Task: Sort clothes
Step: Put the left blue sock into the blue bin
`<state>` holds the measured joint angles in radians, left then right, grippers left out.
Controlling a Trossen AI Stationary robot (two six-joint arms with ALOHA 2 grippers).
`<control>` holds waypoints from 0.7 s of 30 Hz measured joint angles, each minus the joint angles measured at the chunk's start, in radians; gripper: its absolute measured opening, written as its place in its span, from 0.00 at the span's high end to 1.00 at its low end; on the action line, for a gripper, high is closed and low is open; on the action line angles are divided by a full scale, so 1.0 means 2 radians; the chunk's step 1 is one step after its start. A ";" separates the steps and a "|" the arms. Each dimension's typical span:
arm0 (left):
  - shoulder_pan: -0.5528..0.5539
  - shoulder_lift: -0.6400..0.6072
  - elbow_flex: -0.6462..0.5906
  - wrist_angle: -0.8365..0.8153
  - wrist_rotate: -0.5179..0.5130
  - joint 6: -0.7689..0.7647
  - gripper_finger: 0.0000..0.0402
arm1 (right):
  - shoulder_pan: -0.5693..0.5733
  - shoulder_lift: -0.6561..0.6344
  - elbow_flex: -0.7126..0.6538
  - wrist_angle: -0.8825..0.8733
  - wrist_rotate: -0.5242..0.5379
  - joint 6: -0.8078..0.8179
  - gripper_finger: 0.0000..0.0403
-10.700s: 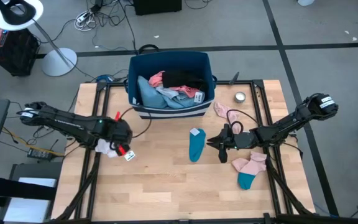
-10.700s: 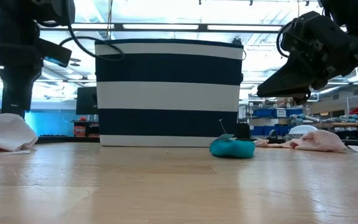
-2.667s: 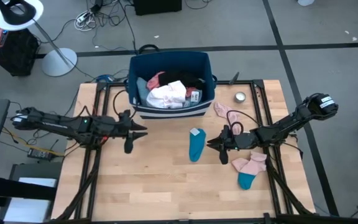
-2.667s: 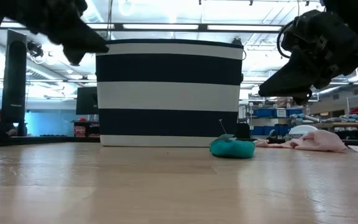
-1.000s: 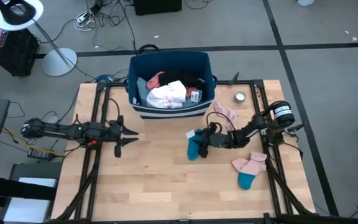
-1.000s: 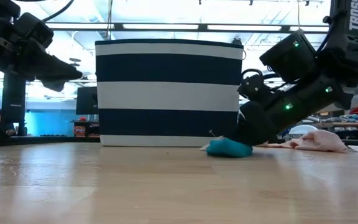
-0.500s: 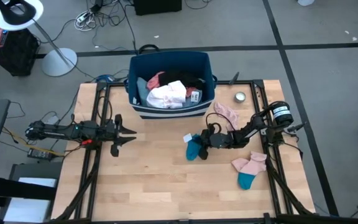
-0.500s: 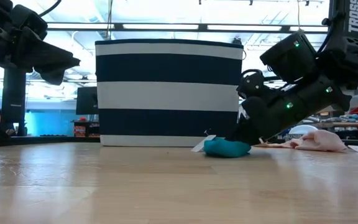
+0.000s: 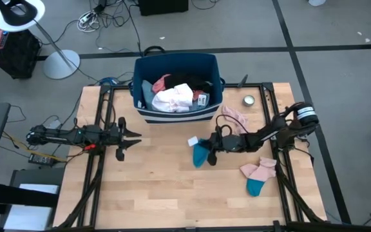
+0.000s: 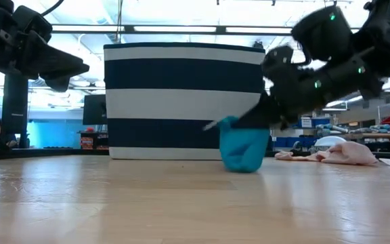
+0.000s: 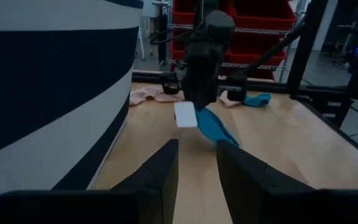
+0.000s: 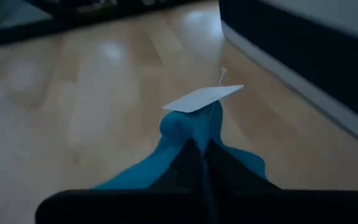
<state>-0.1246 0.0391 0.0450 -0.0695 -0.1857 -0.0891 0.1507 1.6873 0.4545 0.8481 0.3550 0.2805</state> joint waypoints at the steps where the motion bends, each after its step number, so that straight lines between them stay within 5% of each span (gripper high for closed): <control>1: 0.000 0.000 -0.001 0.004 0.000 0.000 0.71 | 0.000 -0.009 0.000 0.000 0.000 -0.002 0.99; 4: 0.000 0.000 -0.002 0.017 -0.001 0.000 0.71 | 0.000 -0.039 0.014 -0.035 0.004 -0.014 0.99; 12: 0.000 0.000 -0.002 0.034 0.000 0.000 0.71 | 0.000 -0.087 0.166 -0.336 0.021 -0.039 0.99; 21: 0.000 0.000 -0.002 0.035 0.000 0.000 0.71 | -0.007 -0.092 0.366 -0.470 0.022 -0.103 0.99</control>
<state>-0.1246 0.0391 0.0418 0.0006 -0.1856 -0.0900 0.1369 1.5024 1.1868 -0.0920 0.3998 0.0738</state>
